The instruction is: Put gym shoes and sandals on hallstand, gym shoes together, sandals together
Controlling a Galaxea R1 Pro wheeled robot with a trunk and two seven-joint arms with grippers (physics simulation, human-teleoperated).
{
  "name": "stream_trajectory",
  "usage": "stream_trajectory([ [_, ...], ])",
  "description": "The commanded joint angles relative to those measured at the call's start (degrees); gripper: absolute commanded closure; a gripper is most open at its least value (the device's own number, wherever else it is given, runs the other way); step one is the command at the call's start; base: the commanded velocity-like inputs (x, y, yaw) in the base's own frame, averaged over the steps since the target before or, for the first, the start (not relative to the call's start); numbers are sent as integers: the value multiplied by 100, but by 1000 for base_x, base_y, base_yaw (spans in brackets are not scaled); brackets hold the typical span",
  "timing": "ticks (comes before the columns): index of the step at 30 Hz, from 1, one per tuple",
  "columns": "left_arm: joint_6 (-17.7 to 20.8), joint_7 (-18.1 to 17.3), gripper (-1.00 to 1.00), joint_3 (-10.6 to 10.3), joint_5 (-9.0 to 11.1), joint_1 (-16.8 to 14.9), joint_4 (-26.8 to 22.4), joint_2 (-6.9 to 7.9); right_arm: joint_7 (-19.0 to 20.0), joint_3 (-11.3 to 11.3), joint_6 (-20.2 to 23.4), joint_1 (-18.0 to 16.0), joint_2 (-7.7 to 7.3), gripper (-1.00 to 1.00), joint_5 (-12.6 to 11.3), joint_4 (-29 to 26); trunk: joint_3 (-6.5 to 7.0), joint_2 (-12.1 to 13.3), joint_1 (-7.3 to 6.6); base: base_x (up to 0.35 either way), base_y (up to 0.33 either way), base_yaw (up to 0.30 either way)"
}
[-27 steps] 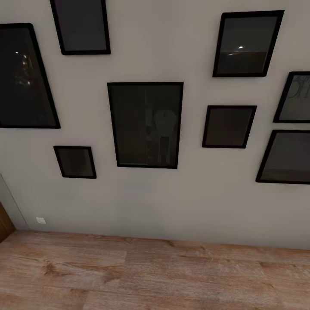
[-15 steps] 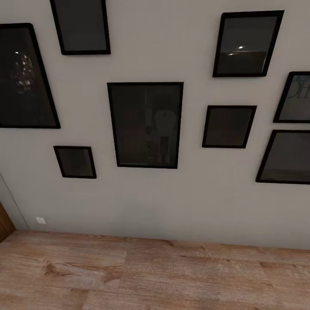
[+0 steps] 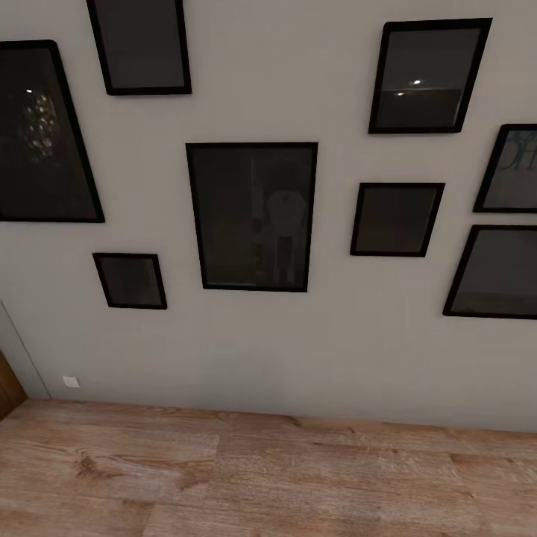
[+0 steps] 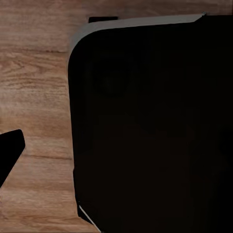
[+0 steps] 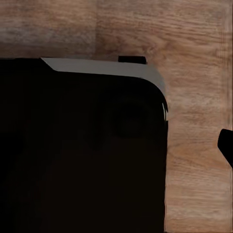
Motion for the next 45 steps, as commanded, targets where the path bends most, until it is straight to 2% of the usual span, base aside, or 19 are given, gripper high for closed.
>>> stream_trajectory([
  [1,-49,3,-100,-1,0,-1,-33,1,-4,1,-52,-3,-33,-100,2,-28,-6,-3,0,0,0,0],
  [14,-467,2,-100,-9,-14,-48,-453,-22,-7,-40,-470,-14,-443,-100,-15,-449,-6,-3,0,0,0,0],
  [21,-692,13,-100,-4,-11,-252,-680,-10,-6,-50,-695,-90,-496,-100,-22,-676,-6,-3,0,0,0,0],
  [22,-2270,16,-100,-5,-7,-267,-1588,-15,-4,-51,-1483,-106,-498,-100,-23,-2594,-6,-3,0,0,0,0],
  [23,-2278,23,-100,-3,-3,-297,-1711,-29,-2,-51,-1481,-139,-501,-100,-18,-2625,-6,-3,0,0,0,0],
  [24,-2277,54,-100,-12,-29,-510,-2049,-133,44,-30,-1479,-211,-500,-100,13,-2672,-6,-3,0,0,0,0],
  [27,-2272,60,-100,-10,-14,-616,-2100,-145,50,-11,-1479,-220,-483,-100,27,-2676,-6,-3,0,0,0,0],
  [31,-2252,67,-100,24,55,-678,-2078,-113,39,-4,-1479,-226,-464,-100,29,-2682,-6,-3,0,0,0,-7],
  [33,-2270,46,-100,156,263,-700,-1949,-87,32,-13,-1475,-230,-457,-100,15,-2691,-6,-3,0,0,0,-160],
  [34,-2270,46,-100,156,263,-700,-1949,-87,32,-13,-1475,-230,-457,-100,15,-2691,-6,-3,0,0,0,-190],
  [35,-2277,10,-100,219,390,-703,-1868,-79,34,-23,-1473,-230,-455,-100,5,-2692,-6,-3,0,0,0,-244],
  [36,-2278,3,-100,232,420,-703,-1848,-79,34,-26,-1472,-231,-455,-100,2,-2694,-6,-3,0,0,0,-255],
  [40,-2279,-17,-100,270,498,-701,-1793,-82,36,-31,-1471,-230,-454,-100,-8,-2704,-6,-3,0,0,0,-274],
  [45,-2282,-31,-100,248,483,-667,-1770,-70,36,-34,-1470,-231,-447,-100,-14,-2681,-6,-3,0,0,0,-294],
])
